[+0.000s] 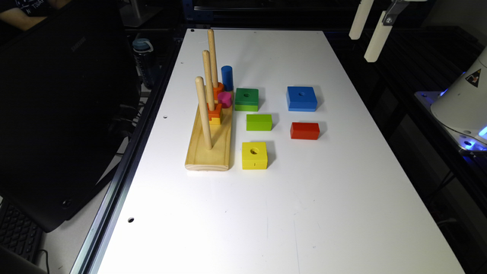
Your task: Pick up green block.
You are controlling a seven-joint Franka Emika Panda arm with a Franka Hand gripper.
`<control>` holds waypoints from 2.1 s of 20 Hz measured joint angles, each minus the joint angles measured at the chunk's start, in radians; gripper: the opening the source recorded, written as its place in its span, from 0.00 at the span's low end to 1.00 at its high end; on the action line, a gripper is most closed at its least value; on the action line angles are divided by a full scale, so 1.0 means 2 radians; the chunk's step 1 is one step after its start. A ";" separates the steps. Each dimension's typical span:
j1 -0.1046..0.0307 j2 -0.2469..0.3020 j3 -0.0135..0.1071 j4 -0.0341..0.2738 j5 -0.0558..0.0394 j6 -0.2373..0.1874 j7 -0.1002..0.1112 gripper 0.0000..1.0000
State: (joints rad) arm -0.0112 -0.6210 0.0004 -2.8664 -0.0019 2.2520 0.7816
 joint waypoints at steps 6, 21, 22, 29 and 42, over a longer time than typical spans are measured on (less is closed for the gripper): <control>0.000 0.000 0.000 0.000 0.0000 0.000 0.000 1.00; -0.014 0.002 0.000 0.002 -0.0009 0.009 -0.009 1.00; -0.015 0.003 0.000 0.003 -0.0014 0.012 -0.009 1.00; -0.021 0.048 0.000 0.034 -0.0023 0.033 -0.013 1.00; -0.037 0.125 0.000 0.095 -0.0026 0.042 -0.029 1.00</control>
State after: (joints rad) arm -0.0853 -0.3712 0.0001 -2.6767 -0.0071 2.3353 0.7226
